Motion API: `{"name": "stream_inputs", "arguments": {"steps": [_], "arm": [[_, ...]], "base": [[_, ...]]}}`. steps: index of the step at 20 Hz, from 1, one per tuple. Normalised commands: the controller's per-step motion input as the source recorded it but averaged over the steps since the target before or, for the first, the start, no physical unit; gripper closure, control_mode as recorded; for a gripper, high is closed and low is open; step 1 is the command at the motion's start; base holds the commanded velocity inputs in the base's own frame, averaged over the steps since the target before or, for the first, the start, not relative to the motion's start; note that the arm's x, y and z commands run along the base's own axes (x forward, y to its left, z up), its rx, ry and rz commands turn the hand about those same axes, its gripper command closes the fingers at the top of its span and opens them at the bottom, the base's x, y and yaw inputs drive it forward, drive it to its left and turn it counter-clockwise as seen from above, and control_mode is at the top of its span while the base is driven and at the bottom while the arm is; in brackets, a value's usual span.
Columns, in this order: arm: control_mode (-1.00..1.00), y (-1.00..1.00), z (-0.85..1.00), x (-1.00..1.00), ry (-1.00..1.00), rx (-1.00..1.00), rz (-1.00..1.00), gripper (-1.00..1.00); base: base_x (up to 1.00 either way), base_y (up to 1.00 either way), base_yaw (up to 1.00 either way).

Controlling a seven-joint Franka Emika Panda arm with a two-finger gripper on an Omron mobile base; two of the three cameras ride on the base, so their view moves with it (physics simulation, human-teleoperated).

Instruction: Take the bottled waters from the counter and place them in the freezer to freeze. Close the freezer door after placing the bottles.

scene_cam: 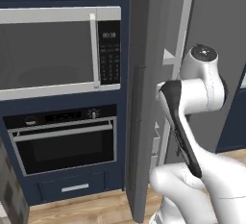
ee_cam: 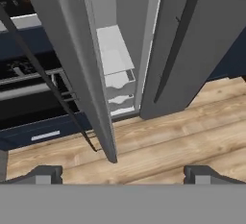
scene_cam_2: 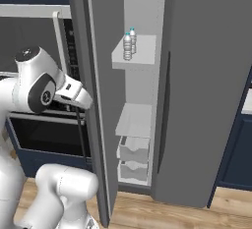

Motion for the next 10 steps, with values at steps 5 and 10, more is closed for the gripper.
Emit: {"name": "stream_inputs", "arguments": {"steps": [5, 10], "arm": [[-1.00, 0.84, 0.00, 0.06, -0.13, -0.17, -0.19, -1.00], [-1.00, 0.26, -0.19, 0.80, -0.01, -0.10, -0.22, -1.00]], "base": [[0.00, 0.00, 0.00], [0.00, 0.00, 0.00]]}}
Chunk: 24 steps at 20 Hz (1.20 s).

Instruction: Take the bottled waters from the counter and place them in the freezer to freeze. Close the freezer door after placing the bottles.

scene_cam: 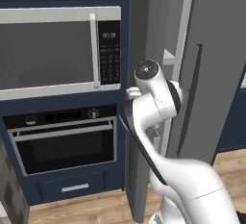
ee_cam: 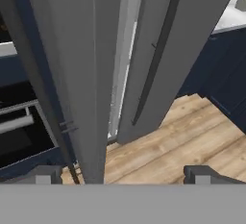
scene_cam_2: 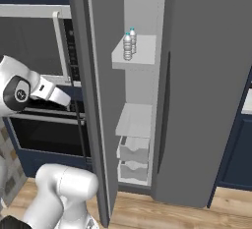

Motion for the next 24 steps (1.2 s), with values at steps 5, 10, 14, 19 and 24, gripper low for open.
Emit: {"name": "stream_inputs", "arguments": {"steps": [5, 10, 14, 19, 24], "arm": [[-1.00, 0.30, -0.45, 0.58, -0.16, -0.05, -0.30, -1.00], [-1.00, 0.40, -0.09, 0.31, -0.16, -0.04, -0.23, -1.00], [-1.00, 0.32, 0.00, 0.23, -0.23, -0.12, -0.22, -1.00], [-1.00, -0.02, -0.12, 0.18, -0.01, -0.03, -0.13, -1.00], [-1.00, 0.00, -0.01, 0.16, -0.03, 0.00, 0.00, -1.00]], "base": [[0.00, 0.00, 0.00], [0.00, 0.00, 0.00], [0.00, 0.00, 0.00], [0.00, 0.00, 0.00], [0.00, 0.00, 0.00]]}}
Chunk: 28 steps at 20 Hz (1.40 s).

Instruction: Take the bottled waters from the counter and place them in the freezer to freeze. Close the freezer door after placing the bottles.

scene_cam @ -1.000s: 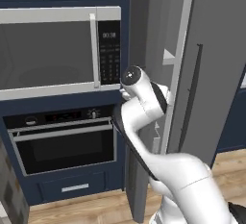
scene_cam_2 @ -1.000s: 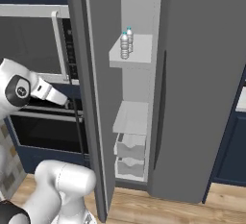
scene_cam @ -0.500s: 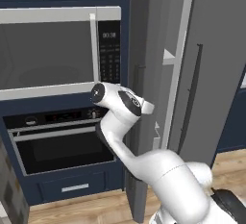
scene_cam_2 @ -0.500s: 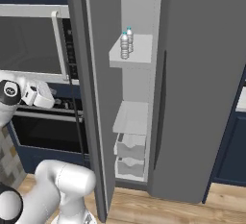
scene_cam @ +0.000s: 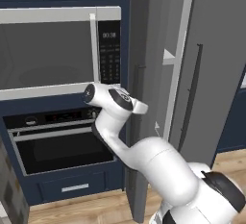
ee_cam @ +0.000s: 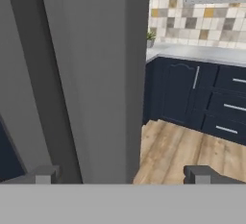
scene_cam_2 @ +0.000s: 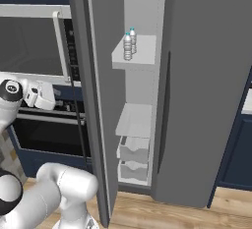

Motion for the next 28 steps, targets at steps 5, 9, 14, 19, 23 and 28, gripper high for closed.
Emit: {"name": "stream_inputs", "arguments": {"steps": [5, 9, 14, 19, 23, 28], "arm": [[-1.00, -0.02, 0.00, 0.12, -0.02, 0.00, 0.00, -1.00], [-1.00, -0.21, -0.08, 0.20, 0.00, 0.00, 0.00, -1.00], [-1.00, -0.13, -0.11, 0.26, 0.00, -0.01, 0.00, -1.00], [-1.00, 0.00, -0.05, 0.24, 0.00, 0.00, 0.00, -1.00], [-1.00, 0.00, 0.00, 0.22, 0.00, 0.00, 0.00, -1.00], [-1.00, 0.00, 0.00, 0.18, 0.00, 0.00, 0.00, -1.00]], "base": [[0.00, 0.00, 0.00], [0.00, 0.00, 0.00], [0.00, 0.00, 0.00], [0.00, 0.00, 0.00], [0.00, 0.00, 0.00], [0.00, 0.00, 0.00]]}}
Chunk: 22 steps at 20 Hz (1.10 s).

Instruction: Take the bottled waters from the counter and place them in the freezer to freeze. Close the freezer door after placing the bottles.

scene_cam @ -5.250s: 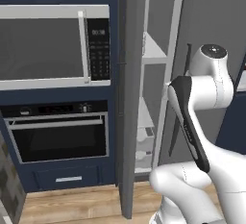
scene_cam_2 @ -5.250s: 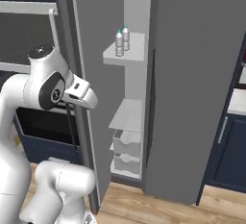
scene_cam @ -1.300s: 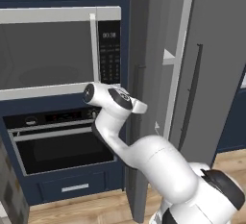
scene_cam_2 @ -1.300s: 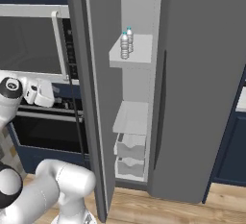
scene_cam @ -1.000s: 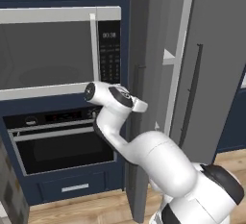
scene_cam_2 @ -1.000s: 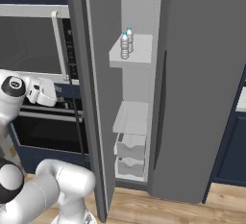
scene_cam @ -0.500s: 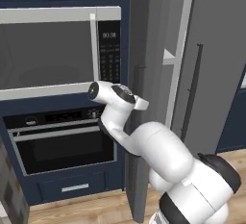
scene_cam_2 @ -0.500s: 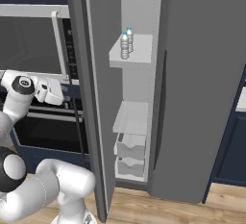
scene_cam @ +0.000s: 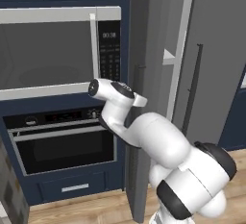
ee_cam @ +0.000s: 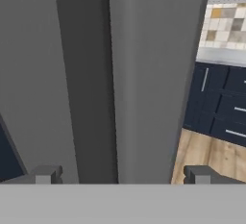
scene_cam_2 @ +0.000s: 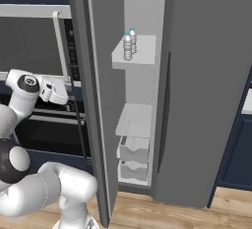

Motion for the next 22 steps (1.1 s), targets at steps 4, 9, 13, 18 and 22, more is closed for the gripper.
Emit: {"name": "stream_inputs", "arguments": {"steps": [4, 9, 13, 18, 22], "arm": [[-1.00, 0.00, 0.00, 0.09, 0.00, 0.00, 0.00, -1.00], [-1.00, -0.02, -0.01, 0.10, 0.00, -0.01, -0.02, -1.00], [-1.00, -0.18, -0.04, 0.07, 0.00, -0.04, -0.07, -1.00], [-1.00, -0.43, -0.06, 0.00, 0.00, -0.05, -0.09, -1.00], [-1.00, -0.60, -0.03, 0.01, 0.01, -0.05, -0.08, -1.00]], "base": [[0.00, 0.00, 0.00], [0.00, 0.00, 0.00], [0.00, 0.00, 0.00], [0.00, 0.00, 0.00], [0.00, 0.00, 0.00]]}}
